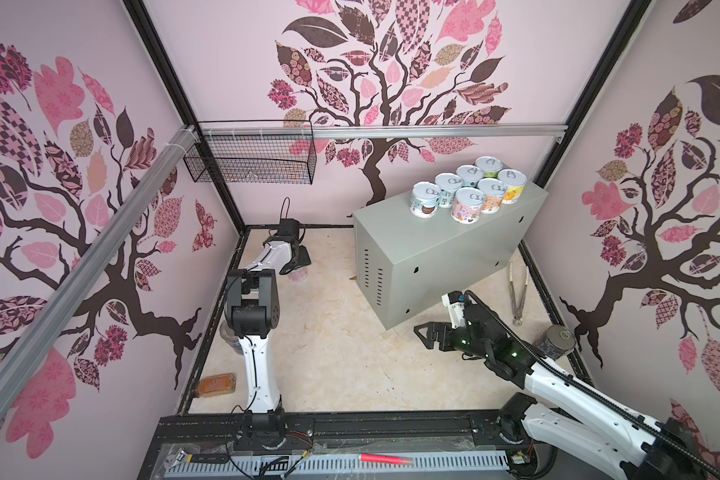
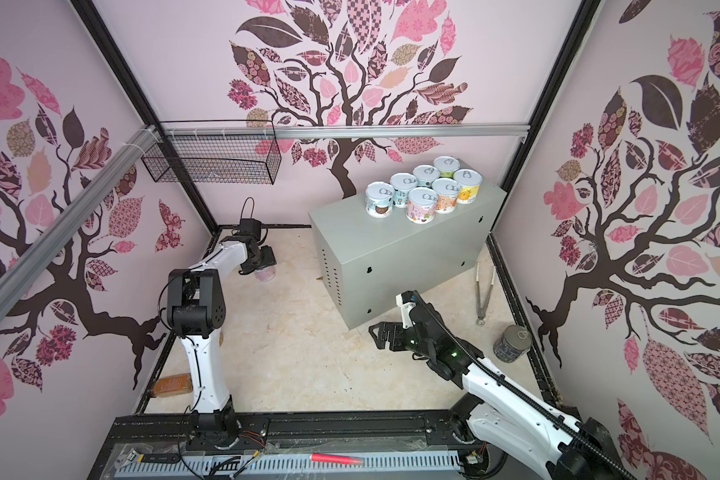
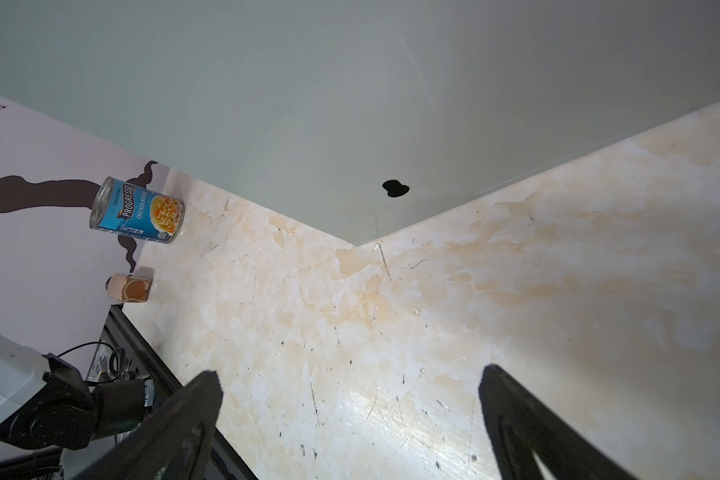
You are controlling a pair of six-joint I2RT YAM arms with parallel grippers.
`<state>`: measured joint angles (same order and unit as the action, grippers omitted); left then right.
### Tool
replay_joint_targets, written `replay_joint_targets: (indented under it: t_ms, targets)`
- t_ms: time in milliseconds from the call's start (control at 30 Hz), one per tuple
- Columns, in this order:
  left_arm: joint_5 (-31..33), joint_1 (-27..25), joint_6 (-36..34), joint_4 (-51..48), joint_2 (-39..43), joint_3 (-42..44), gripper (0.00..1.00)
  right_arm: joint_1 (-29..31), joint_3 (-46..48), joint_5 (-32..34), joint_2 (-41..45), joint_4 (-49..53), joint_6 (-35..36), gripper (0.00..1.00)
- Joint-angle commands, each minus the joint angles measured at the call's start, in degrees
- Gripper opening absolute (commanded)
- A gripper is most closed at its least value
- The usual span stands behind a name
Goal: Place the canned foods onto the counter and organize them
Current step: 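Descend the left gripper onto the pink-label can and close on it, then lift the pink-label can with the left gripper up toward the cabinet top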
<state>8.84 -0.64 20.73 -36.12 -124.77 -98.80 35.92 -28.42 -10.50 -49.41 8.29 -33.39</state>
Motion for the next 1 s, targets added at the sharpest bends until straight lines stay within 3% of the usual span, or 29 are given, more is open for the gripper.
replay_joint_targets:
  t_ms: [0,400,700,967]
  targets:
    - [-0.1,-0.7,-0.3,-0.2,2.3,0.4,0.55,0.3,0.0,0.1,1.1,0.5,0.4,1.00]
    - [5.0,-3.3,-2.0,-4.9,9.7,3.2,0.50,0.3,-0.3,0.2,4.4,3.1,0.4,1.00]
    - [1.8,-4.5,0.1,-7.7,20.6,6.6,0.49,0.3,-1.6,0.7,8.6,7.9,0.9,1.00]
    - [-1.4,-6.2,1.9,-12.6,30.0,4.1,0.48,0.3,-4.4,1.4,10.9,13.3,2.0,1.00]
